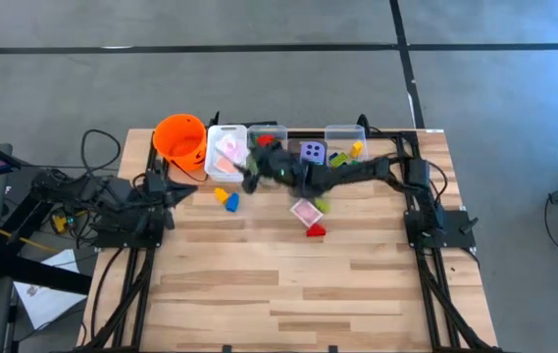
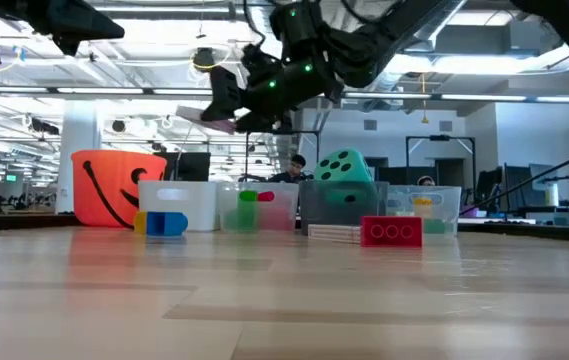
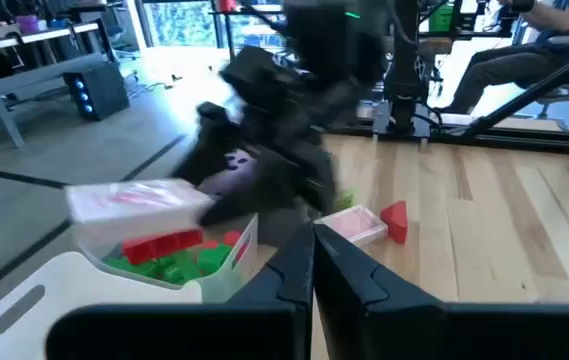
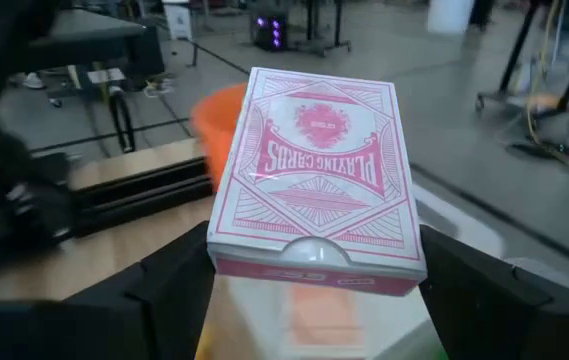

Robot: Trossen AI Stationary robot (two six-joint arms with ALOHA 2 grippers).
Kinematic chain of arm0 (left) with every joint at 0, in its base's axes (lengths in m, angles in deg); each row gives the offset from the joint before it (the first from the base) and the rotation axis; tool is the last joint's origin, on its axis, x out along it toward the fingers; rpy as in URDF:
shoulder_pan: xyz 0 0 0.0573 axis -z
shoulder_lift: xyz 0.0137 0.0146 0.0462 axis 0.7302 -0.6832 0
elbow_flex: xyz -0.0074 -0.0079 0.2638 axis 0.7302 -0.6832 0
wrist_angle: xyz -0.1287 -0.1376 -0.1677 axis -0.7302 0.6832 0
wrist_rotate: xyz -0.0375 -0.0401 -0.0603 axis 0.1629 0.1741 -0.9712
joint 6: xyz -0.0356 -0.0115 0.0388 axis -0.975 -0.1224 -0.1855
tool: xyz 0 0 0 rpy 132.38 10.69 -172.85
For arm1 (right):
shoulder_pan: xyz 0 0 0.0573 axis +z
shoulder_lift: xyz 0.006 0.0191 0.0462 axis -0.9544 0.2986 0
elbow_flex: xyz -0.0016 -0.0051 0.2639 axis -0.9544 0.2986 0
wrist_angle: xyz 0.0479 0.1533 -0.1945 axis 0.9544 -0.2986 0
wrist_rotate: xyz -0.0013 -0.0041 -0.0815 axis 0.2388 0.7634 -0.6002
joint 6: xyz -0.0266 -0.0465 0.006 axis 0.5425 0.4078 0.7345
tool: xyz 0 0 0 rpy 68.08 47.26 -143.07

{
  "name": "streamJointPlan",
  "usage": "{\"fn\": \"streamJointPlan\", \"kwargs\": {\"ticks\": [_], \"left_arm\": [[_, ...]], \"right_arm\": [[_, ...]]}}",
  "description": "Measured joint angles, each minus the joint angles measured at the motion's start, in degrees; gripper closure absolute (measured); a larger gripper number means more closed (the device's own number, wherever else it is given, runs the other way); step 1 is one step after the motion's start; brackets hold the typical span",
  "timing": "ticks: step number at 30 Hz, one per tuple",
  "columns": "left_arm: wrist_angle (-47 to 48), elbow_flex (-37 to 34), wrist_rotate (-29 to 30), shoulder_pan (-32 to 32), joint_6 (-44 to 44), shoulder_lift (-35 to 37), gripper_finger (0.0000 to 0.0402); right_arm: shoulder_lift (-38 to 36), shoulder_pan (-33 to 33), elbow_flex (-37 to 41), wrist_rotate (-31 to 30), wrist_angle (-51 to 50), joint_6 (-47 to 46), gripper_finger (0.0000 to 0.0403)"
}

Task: Pick & Place Toys
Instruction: Put the pink playing card box into the white bin

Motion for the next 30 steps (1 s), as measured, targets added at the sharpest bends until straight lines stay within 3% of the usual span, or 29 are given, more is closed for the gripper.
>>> {"fn": "streamJointPlan", "kwargs": {"ticks": [4, 12, 16, 19, 24, 30], "left_arm": [[0.1, 0.0, 0.0, 0.0, -1.1, -1.7, 0.04], [0.0, 0.0, 0.2, 0.0, -1.5, -6.2, 0.0401], [-0.2, 0.0, 4.5, 0.0, -1.2, -8.0, 0.0401], [-0.7, 0.0, 6.1, 0.0, 1.9, -9.6, 0.04], [-0.8, 0.0, 1.5, 0.0, 10.1, -13.7, 0.0392], [-3.1, 0.1, -1.8, 0.0, 20.3, -20.5, 0.0348]], "right_arm": [[0.0, -2.3, -2.5, 5.7, -2.9, -1.7, 0.0108], [0.0, 1.1, -5.2, 12.1, -3.2, 5.5, 0.0108], [0.0, 3.1, -5.1, 14.2, -4.8, 7.6, 0.0103], [0.0, 4.2, -5.1, 17.1, -6.1, 8.2, 0.0103], [0.0, 5.9, -5.1, 19.1, -7.2, 8.2, 0.0105], [0.1, 7.1, -5.0, 19.1, -9.7, 8.0, 0.0105]]}}
